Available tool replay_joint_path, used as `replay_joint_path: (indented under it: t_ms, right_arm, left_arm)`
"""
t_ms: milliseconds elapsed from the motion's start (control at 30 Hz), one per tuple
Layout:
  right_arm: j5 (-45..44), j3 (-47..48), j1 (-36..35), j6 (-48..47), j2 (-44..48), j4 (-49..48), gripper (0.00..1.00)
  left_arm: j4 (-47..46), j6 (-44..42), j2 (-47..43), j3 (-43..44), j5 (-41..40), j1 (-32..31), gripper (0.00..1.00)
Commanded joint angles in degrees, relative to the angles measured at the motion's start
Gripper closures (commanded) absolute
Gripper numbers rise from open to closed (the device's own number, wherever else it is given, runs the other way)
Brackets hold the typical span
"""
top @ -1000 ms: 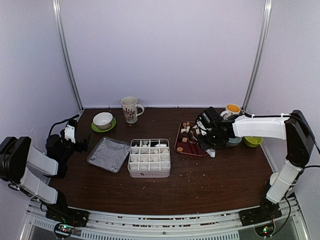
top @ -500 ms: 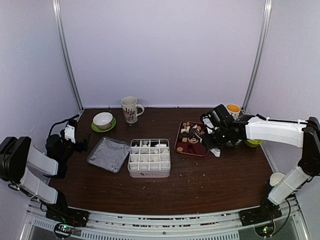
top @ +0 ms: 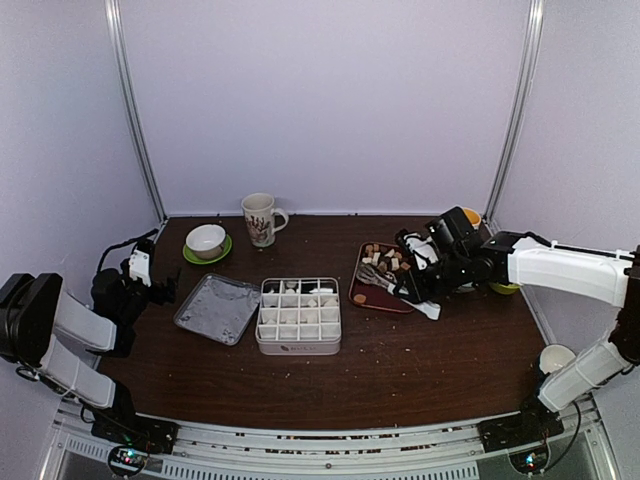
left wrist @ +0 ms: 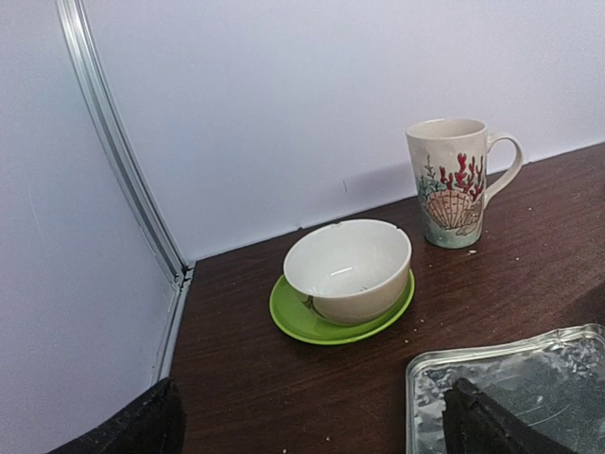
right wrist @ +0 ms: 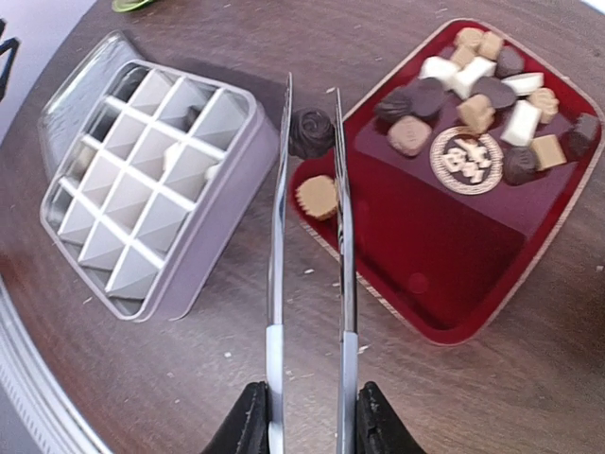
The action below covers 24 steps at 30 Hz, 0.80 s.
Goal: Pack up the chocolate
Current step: Pick up the fake chocolate from the plate, then place the fake chocolate in the empty pocket of the box.
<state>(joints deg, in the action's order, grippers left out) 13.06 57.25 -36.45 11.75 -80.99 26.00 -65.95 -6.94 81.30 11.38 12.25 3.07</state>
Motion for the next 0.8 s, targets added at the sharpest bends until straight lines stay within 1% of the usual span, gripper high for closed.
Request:
replay_joint_path:
  t_ms: [0, 200, 333, 467, 767]
  right_arm:
    - [8.5, -1.4, 0.3, -0.6, 1.9, -3.3, 0.79]
    - [13.4, -3.2, -0.1, -0.9, 3.5, -4.2, 0.79]
    - [18.4, -3.7, -1.2, -0.9, 4.1, -5.7, 0.79]
    - [18.1, -3.5, -3.4, -2.4, 4.5, -5.6, 0.79]
    - [13.7, -2.4, -6.2, -5.5, 3.7, -0.7, 0.78]
  left_arm:
    - [-2.3, -0.4, -0.3, 0.7, 0.5, 0.4, 0.02]
    - [-2.3, -0.4, -0.4, 0.7, 0.4, 0.4, 0.02]
    - [-2.3, -0.4, -0.4, 0.8, 0.4, 0.4, 0.02]
    - [-2.3, -0.4, -0.4, 0.8, 0.5, 0.4, 0.02]
    - [-2.3, -0.4, -0.4, 0.8, 0.5, 0.4, 0.02]
